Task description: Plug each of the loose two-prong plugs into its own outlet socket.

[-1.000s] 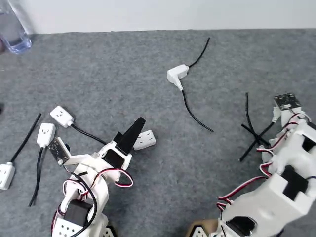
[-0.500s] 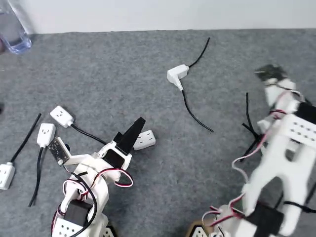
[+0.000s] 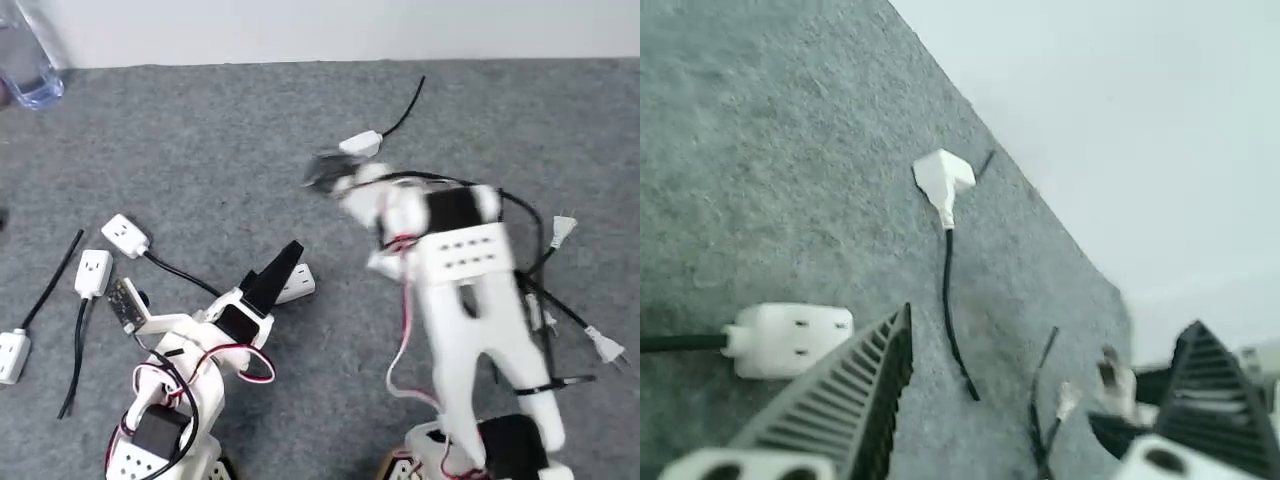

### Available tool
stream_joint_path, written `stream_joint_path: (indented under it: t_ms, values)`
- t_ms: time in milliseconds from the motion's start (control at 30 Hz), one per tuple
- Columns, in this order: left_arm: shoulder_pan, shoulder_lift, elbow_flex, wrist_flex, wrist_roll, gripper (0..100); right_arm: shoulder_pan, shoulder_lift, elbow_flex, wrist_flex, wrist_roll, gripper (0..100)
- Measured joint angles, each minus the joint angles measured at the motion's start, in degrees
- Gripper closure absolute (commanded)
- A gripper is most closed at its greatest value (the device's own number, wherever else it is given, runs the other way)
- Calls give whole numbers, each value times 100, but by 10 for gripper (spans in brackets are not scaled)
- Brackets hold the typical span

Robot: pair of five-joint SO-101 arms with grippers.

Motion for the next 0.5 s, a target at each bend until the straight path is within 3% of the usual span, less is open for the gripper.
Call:
stream_joint_path:
  t_ms: [133, 500]
  values:
    - [35, 0, 0, -299, 185, 616, -651, -9, -325, 0, -176, 991]
    - [70, 0, 0, -695, 325, 616, -1327, -9, -396, 264, -527, 991]
